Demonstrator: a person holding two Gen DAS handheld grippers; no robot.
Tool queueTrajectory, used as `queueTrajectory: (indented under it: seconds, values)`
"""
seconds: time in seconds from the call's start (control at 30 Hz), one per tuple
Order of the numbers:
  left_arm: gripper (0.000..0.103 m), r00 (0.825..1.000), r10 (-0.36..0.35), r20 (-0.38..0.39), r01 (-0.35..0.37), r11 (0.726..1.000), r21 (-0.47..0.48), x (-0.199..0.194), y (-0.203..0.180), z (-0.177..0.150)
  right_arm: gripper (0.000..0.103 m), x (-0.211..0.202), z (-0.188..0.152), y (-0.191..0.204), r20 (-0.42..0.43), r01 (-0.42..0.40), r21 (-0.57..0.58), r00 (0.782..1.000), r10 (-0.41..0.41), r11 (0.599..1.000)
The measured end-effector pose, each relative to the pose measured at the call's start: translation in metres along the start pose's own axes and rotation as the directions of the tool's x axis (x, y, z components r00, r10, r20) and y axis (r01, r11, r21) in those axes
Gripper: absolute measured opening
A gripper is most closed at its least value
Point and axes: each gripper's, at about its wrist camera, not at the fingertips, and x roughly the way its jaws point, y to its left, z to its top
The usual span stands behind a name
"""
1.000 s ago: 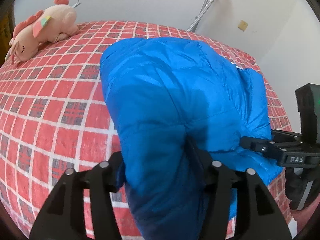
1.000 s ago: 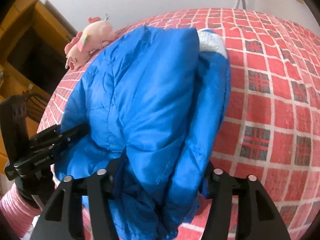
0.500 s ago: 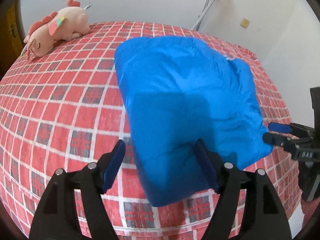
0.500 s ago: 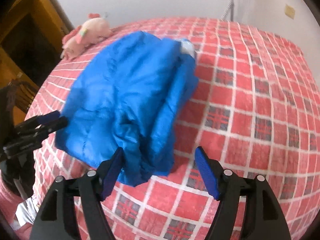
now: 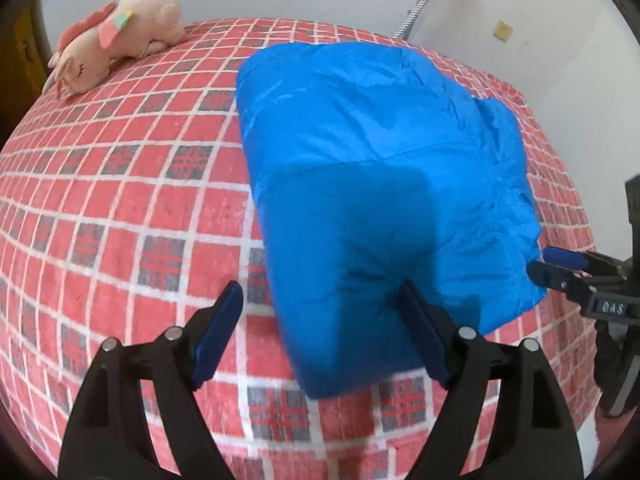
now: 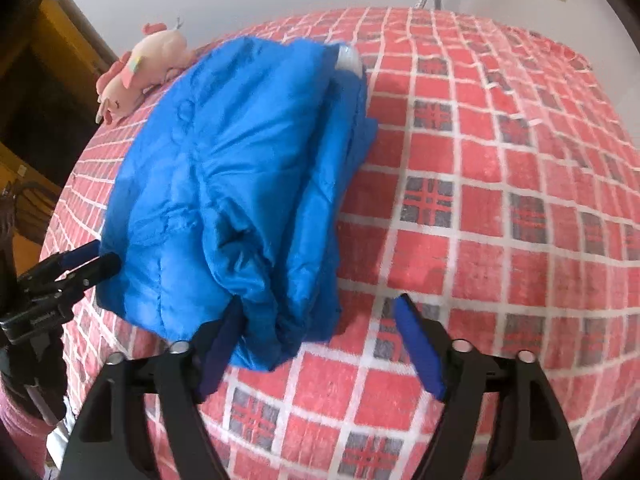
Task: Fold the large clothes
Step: 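Lower the folded bundle onto the bed and open both grippers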
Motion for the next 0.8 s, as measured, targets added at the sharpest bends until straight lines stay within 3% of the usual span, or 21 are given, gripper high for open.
queueTrajectory:
  seconds: [0.17, 0.23, 0.43, 0.8]
  values:
    - [0.08, 1.0, 0.022, -0.015, -0.023, 1.0, -0.007, -0.021, 0.001, -0.008, 0.095, -0.023, -0.014, 0.017, 0.013, 0.007, -0.026, 1.0, -0.006, 1.0]
    - [0.086, 0.999, 0.041, -0.019, -0.041, 0.999, 0.006, -0.028, -0.001, -0.013, 0.096, -0.027, -0.018, 0.023, 0.01, 0.015, -0.034, 1.0, -0.015, 0.999]
    - [0.092, 0.994, 0.106, 0.024, -0.106, 0.994, 0.032, -0.055, -0.003, -0.028, 0.096, -0.046, -0.031, 0.041, 0.02, -0.008, -0.026, 1.0, 0.008, 1.0]
    - [0.092, 0.995, 0.103, 0.016, -0.103, 0.994, 0.019, -0.097, -0.002, -0.043, 0.097, -0.078, -0.049, 0.063, 0.033, -0.01, -0.016, 0.999, 0.011, 1.0]
